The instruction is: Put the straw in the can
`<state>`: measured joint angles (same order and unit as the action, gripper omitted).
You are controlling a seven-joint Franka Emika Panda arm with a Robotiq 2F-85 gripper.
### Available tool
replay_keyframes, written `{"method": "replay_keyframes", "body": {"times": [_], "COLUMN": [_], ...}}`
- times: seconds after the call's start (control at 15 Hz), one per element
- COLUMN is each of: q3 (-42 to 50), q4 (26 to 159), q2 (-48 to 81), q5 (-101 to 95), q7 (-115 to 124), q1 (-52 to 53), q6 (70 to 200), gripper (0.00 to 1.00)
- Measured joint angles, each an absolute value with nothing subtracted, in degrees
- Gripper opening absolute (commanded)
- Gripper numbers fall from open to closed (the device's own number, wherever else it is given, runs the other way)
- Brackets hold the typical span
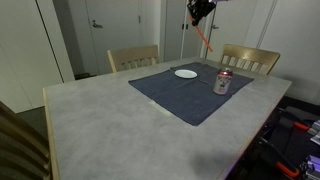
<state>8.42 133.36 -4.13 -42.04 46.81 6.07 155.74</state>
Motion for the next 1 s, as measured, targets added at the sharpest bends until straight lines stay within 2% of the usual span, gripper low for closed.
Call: {"method": "replay_keyframes", "body": {"times": [0.07, 0.13, 0.47, 1.0], "q3": [8.4, 8.4, 8.4, 8.4], "q4": [133.4, 133.4, 133.4, 133.8], "q2": [-4.1, -4.1, -4.3, -7.6], "q5": [-42.0, -42.0, -44.0, -60.4], "q7": [46.8, 46.8, 48.8, 61.6], "q1": [6.1, 6.1, 6.0, 5.5], "q6": [155.7, 155.7, 155.7, 154.6], "gripper": [0.1, 0.02, 0.02, 0.02]}}
